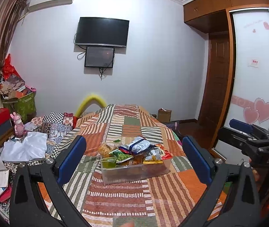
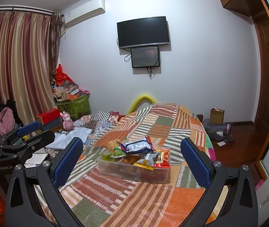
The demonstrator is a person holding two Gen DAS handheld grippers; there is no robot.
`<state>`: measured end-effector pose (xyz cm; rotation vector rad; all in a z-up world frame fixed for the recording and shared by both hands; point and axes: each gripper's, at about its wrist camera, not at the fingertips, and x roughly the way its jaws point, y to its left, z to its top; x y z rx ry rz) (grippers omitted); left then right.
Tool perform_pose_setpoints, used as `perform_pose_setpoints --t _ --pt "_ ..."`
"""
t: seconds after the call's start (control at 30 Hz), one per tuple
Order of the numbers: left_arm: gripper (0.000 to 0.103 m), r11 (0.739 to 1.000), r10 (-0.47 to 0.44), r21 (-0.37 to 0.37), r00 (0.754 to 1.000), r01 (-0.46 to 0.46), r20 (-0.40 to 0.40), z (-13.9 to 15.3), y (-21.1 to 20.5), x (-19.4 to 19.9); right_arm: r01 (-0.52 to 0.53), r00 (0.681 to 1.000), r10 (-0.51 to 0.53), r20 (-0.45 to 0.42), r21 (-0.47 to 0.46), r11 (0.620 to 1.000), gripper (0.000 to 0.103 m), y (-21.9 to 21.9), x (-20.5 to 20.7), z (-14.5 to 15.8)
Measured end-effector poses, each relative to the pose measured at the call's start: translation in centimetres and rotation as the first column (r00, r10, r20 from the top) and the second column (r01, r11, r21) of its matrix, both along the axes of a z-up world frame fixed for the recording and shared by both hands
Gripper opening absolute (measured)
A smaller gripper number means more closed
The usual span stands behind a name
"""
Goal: Organize snacks
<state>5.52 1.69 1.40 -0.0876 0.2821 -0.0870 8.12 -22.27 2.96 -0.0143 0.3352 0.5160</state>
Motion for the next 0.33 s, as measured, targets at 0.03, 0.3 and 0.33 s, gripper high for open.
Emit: perform_pose_setpoints --t 0.03,0.3,0.33 --pt "0.103 1.0 0.0 0.001 1.0 0.0 0.001 0.02 -0.03 0.04 0.0 1.0 0.0 0.0 0.0 1.0 0.103 -0.01 0.01 0.01" --pt "0.103 1.0 -0.002 -0.001 1.0 0.002 -0.001 -0.13 -0.12 0.0 0.001 1.0 -0.001 0.0 0.0 1.0 0.103 -0.02 0.04 -0.01" --pt "0.103 1.0 -0.004 -0.003 1.0 0.004 -0.005 -0.16 -0.08 0.06 0.001 1.0 -0.001 -0.002 0.0 1.0 0.103 -0.02 0.08 -0.03"
